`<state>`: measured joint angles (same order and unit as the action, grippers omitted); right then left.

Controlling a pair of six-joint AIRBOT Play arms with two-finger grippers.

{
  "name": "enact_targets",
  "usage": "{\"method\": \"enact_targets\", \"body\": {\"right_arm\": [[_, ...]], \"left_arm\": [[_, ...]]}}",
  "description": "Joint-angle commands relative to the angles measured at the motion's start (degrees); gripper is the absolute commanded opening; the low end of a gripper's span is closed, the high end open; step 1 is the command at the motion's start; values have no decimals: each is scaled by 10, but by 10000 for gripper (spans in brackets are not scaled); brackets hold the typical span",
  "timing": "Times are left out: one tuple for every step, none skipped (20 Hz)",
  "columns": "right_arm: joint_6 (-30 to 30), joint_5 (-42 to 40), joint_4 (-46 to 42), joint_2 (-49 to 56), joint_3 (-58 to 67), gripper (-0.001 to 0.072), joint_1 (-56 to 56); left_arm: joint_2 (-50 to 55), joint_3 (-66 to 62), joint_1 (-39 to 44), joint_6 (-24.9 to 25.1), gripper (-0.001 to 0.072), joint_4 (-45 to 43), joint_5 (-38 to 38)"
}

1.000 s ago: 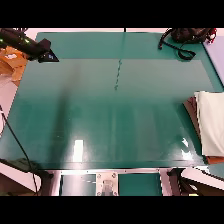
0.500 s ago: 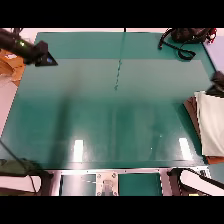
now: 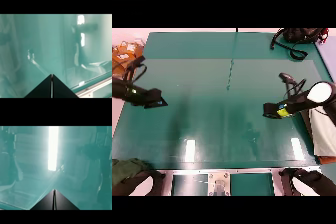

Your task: Fold the shirts.

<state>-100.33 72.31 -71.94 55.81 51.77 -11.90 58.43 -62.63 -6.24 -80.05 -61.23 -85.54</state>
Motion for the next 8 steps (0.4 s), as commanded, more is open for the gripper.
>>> {"method": "enact_targets", "body": {"right_arm": [[0, -33, 10, -10, -27, 15, -54], [0, -33, 10, -10, -27, 15, -54], [0, -33, 10, -10, -27, 15, -54], [0, -33, 10, -10, -27, 15, -54], [0, -33, 10, -10, -27, 15, -54], [0, -33, 10, -10, -27, 15, -54], [0, -33, 10, -10, -27, 15, -54], [0, -33, 10, -10, -27, 15, -54]], "left_arm": [[-30, 43, 0, 2, 27, -16, 7], [-30, 43, 0, 2, 27, -16, 10], [-30, 43, 0, 2, 27, -16, 11], [-30, 43, 0, 2, 27, -16, 11], [-30, 43, 0, 1, 27, -16, 10], [-30, 43, 0, -2, 27, -13, 8], [-30, 43, 0, -5, 27, -13, 9], [-30, 43, 0, -5, 27, -13, 10]]}}
